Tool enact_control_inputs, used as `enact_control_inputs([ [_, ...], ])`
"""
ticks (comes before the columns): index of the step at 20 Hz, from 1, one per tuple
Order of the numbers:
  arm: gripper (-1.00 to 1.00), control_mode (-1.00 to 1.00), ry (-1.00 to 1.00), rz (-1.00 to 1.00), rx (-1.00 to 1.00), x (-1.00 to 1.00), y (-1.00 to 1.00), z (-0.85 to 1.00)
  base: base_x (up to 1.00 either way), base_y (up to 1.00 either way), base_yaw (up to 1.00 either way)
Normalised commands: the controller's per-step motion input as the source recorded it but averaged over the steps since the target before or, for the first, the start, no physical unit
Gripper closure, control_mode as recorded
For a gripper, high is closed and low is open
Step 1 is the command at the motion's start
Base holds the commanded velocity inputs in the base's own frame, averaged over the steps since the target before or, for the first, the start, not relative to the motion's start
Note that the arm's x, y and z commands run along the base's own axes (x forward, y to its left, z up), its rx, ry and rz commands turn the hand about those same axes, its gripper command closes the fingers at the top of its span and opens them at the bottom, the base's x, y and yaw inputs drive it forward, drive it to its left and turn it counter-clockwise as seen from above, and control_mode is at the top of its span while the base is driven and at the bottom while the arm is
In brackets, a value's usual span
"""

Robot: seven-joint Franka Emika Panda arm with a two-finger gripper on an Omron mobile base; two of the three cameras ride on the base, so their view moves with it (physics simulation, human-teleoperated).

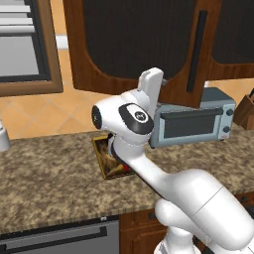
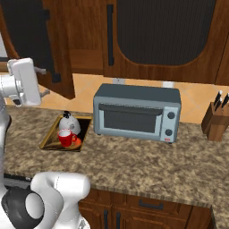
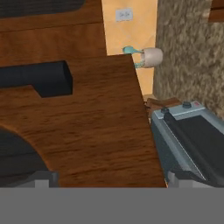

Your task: Pick the kettle from the counter and place it on the tray. Then pick the mug from the cabinet and place it on the tray. Then close the cabinet doors.

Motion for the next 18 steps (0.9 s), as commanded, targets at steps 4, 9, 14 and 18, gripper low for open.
enact_control_inputs([
  [4, -1.00, -1.00, 0.00, 0.13, 0.08, 0.56, -0.22, 0.18, 0.00, 0.00, 0.00],
  [9, -1.00, -1.00, 0.00, 0.15, 0.09, 0.62, -0.21, 0.16, 0.00, 0.00, 0.00],
  [14, -1.00, -1.00, 0.00, 0.16, 0.10, 0.65, -0.17, 0.16, 0.00, 0.00, 0.00],
  [18, -1.00, -1.00, 0.00, 0.16, 0.10, 0.67, -0.16, 0.09, 0.00, 0.00, 0.00],
])
